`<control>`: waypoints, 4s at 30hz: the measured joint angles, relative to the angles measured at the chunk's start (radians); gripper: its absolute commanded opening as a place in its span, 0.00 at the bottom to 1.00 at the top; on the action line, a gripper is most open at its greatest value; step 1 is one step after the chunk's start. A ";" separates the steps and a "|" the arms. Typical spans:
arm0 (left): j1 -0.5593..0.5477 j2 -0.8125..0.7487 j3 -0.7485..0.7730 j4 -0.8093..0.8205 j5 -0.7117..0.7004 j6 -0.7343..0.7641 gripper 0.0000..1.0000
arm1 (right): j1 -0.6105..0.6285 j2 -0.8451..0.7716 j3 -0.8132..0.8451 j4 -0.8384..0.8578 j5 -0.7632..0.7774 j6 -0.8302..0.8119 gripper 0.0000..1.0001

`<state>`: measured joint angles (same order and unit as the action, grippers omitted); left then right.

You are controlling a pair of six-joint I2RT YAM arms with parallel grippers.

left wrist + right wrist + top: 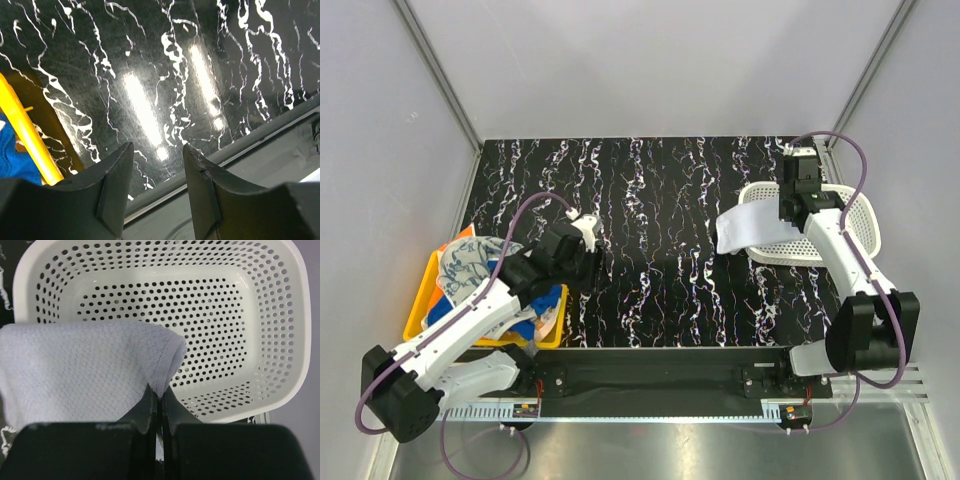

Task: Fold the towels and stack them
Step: Neatly place the folded towel into the bin, then grab crumpled towel

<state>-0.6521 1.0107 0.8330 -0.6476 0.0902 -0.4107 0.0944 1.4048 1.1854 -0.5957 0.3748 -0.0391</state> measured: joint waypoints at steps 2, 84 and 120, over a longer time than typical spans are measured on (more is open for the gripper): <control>0.000 -0.002 -0.008 -0.005 0.006 0.004 0.49 | -0.035 0.021 0.002 0.028 -0.002 -0.019 0.00; 0.248 -0.037 0.098 -0.174 -0.478 -0.225 0.63 | 0.286 -0.172 -0.087 0.151 -0.061 0.377 1.00; 0.745 0.105 0.310 -0.208 -0.671 -0.334 0.00 | 0.404 -0.296 -0.358 0.341 -0.396 0.436 1.00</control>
<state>0.0929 1.1160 1.1427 -0.8555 -0.5812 -0.7448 0.4984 1.1088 0.8276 -0.2543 -0.0212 0.3973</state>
